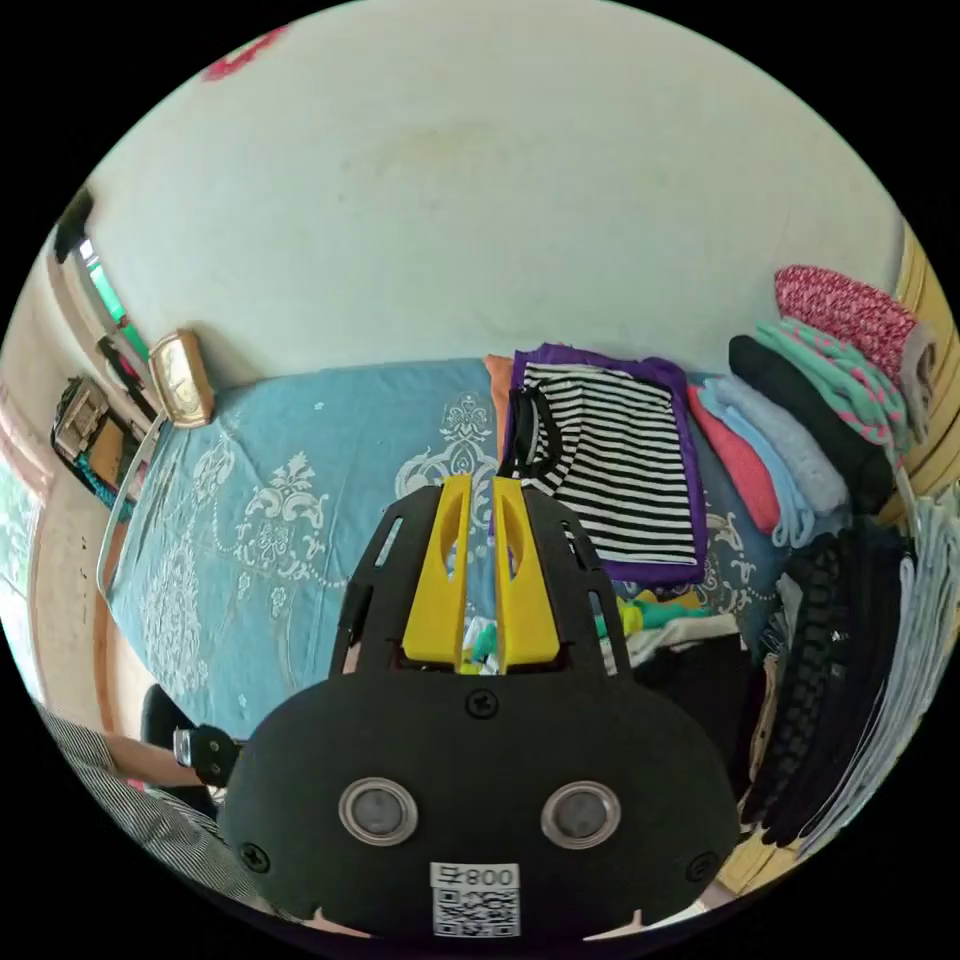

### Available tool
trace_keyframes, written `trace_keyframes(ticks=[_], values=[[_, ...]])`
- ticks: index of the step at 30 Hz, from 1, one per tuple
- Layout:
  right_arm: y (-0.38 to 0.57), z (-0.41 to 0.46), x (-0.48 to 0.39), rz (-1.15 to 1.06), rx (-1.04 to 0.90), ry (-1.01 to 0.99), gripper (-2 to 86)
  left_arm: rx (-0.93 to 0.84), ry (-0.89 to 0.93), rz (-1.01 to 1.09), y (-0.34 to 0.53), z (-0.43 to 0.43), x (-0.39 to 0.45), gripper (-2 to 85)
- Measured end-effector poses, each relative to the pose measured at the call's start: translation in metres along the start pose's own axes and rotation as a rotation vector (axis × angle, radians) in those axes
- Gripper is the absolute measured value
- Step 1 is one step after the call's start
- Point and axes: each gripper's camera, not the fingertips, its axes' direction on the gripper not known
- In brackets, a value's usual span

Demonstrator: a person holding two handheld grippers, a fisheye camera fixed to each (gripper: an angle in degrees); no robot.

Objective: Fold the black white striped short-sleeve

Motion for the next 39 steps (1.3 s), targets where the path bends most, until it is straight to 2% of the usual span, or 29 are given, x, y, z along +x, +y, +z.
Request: trace_keyframes(ticks=[4,10,17,24,27,33,39], values=[[-0.047,0.077,0.001,0.092,-0.135,0.057,6.1,0.034,0.032,-0.009,0.032,0.005,-0.007,0.3],[-0.075,0.147,-0.012,0.143,-0.237,0.131,7.0,0.057,0.092,-0.033,0.077,0.011,-0.022,0.2],[-0.077,0.17,-0.03,0.196,-0.222,0.115,4.9,0.073,0.1,-0.019,0.133,0.016,-0.032,0.1],[-0.058,0.114,-0.073,0.137,-0.093,-0.041,2.8,0.057,0.114,-0.04,0.188,0.017,-0.045,0.1],[-0.037,0.077,-0.096,0.082,-0.039,-0.179,2.6,0.054,0.132,-0.051,0.218,0.011,-0.053,0.2],[0.01,-0.003,-0.165,-0.041,0.028,-0.445,2.3,0.16,0.128,-0.135,0.308,-0.035,-0.08,0.3],[0.062,-0.079,-0.252,-0.185,0.04,-0.64,2.2,0.338,0.13,-0.327,0.429,-0.102,-0.122,1.1]])
